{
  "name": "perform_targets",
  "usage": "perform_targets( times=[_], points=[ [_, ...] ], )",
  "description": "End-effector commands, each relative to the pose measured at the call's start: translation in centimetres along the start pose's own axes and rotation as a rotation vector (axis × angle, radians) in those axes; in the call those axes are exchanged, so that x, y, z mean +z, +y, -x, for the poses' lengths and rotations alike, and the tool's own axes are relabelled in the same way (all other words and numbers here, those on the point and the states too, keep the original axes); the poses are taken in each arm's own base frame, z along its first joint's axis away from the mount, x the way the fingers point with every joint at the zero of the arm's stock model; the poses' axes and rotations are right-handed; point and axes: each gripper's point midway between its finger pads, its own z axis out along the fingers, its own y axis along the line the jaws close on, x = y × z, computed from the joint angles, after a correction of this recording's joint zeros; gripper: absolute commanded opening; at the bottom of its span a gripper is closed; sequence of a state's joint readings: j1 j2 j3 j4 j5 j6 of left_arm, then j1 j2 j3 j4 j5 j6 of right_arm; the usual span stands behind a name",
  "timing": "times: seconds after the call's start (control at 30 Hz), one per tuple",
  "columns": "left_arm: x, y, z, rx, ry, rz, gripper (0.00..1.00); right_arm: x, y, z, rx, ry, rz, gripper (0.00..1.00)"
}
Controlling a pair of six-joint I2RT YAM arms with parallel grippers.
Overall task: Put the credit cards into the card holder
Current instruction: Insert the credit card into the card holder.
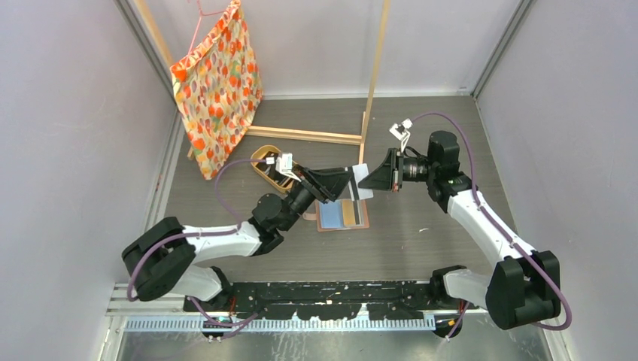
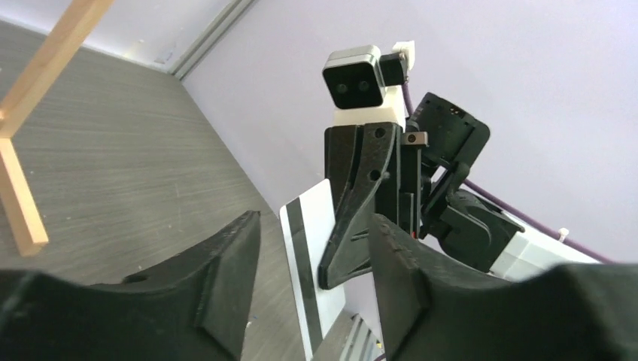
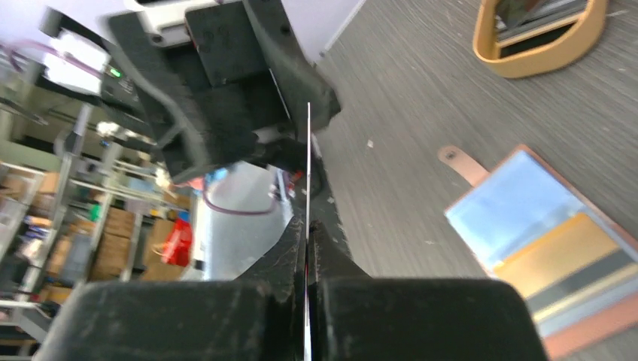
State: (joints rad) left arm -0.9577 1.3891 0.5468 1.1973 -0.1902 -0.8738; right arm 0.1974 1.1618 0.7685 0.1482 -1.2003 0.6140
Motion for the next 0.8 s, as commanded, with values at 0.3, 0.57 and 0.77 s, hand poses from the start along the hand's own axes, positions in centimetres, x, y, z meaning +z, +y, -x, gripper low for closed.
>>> perform_targets(
  times=[0.3,0.57,0.77],
  points=[
    [-8.0,5.7,0.0,0.182,0.392,0.204,1.00,-1.6,-6.2,-6.1,-0.144,0.258,-0.146,0.01],
    [-9.3,10.7,-4.7,0.003,0.530,0.397,0.84,-0.3,-9.7,-9.2,0.028,0.513,-0.224,0.01],
    [-10.8,14.9,-4.6,-0.002,0.470,0.608,0.70,0.8,-11.3,-10.5,0.072,0.551,-0.283,0.01]
  ],
)
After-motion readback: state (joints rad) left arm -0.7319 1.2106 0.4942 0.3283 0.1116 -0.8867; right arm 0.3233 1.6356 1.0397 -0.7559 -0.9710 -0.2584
